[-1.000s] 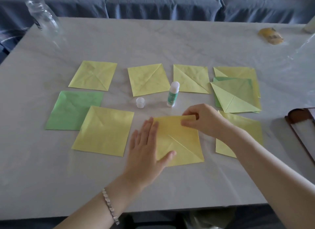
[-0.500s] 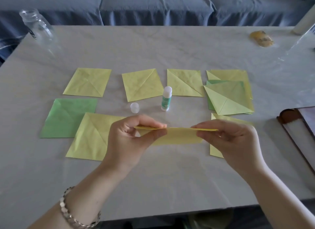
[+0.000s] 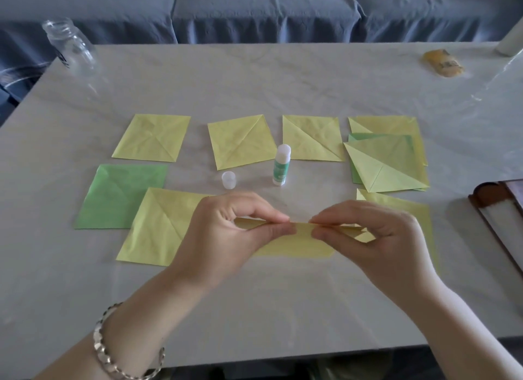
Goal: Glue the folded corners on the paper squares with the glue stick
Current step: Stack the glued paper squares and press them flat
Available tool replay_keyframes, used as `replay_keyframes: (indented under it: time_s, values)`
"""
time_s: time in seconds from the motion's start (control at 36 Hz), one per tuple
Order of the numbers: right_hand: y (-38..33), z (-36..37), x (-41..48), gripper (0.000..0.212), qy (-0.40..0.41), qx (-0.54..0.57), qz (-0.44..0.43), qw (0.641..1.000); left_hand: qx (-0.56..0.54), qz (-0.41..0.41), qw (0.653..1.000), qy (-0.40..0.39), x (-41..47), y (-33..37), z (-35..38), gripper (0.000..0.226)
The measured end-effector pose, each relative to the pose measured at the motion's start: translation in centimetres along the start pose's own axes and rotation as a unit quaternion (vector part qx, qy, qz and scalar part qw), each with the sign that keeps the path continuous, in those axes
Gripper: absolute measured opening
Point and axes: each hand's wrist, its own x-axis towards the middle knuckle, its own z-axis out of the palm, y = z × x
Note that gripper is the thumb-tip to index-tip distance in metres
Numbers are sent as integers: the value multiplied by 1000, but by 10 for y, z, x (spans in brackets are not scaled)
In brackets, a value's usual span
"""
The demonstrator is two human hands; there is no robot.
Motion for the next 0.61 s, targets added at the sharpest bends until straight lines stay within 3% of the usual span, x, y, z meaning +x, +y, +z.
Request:
replay_keyframes:
  time_s: [0.19, 0.33, 0.61]
  values:
    - [1, 4, 5, 9, -56, -33, 7, 998, -12, -84, 996, -36, 1, 8, 1, 4]
    - [2, 2, 6, 9, -69, -26, 102, 992, 17, -131, 991, -35, 3, 4, 0, 23]
    - [14, -11, 7, 21, -57, -31, 225, 972, 23, -181, 983, 0, 1, -8, -5, 20]
